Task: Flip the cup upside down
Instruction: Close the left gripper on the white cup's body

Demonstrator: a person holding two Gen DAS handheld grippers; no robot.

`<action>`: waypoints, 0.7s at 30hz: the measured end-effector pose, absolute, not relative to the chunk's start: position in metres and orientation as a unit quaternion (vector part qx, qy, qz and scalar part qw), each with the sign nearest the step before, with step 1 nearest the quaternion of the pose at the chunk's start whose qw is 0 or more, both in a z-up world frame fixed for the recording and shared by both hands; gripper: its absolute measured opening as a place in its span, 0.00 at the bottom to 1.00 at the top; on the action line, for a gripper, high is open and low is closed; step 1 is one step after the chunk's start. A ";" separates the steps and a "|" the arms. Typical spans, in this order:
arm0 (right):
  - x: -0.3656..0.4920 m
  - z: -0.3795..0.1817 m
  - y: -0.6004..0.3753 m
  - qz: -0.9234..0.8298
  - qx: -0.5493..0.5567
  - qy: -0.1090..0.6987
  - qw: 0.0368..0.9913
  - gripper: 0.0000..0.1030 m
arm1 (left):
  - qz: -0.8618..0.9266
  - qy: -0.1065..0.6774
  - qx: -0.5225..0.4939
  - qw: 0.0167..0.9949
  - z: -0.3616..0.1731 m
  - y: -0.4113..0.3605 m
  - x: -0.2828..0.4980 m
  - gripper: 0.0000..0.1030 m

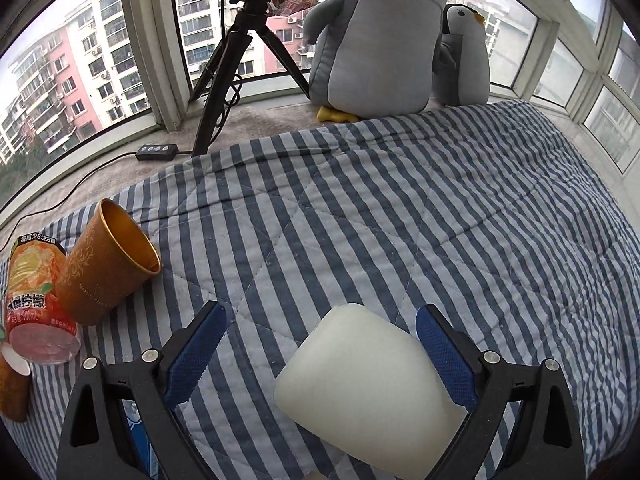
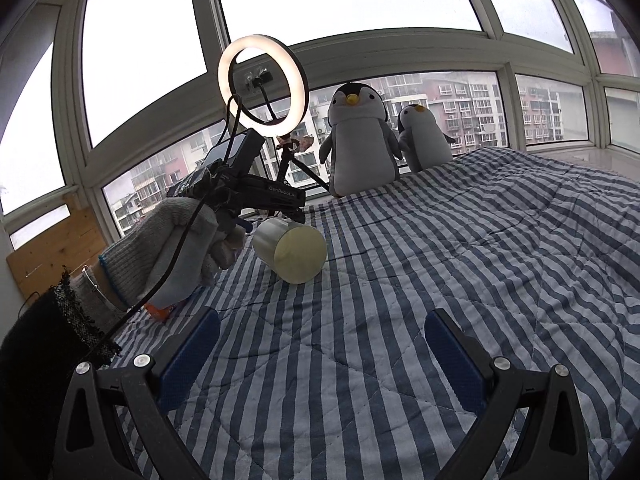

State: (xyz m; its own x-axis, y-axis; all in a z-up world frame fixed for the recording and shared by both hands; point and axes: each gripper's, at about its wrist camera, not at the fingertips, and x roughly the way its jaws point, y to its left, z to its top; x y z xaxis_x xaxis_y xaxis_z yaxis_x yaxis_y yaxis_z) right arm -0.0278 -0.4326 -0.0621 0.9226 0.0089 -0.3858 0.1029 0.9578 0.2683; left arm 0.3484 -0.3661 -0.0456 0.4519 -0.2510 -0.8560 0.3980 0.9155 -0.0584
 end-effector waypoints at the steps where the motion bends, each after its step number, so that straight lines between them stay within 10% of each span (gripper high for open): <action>1: -0.028 -0.062 -0.432 -0.026 0.142 0.195 0.970 0.98 | -0.187 0.490 0.075 0.848 -0.046 -0.360 0.342 0.95; 21: -0.011 -0.047 -0.413 -0.011 0.117 0.220 0.968 0.98 | -0.243 0.514 0.000 0.823 -0.039 -0.258 0.263 0.93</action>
State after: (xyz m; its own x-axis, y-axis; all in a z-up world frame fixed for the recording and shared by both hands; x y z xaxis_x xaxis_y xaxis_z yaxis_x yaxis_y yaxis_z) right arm -0.0109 -0.4126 -0.0466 0.9025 0.0296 -0.4296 0.0738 0.9722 0.2222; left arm 0.2632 -0.2582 -0.0392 0.3537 -0.4006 -0.8452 0.4007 0.8814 -0.2501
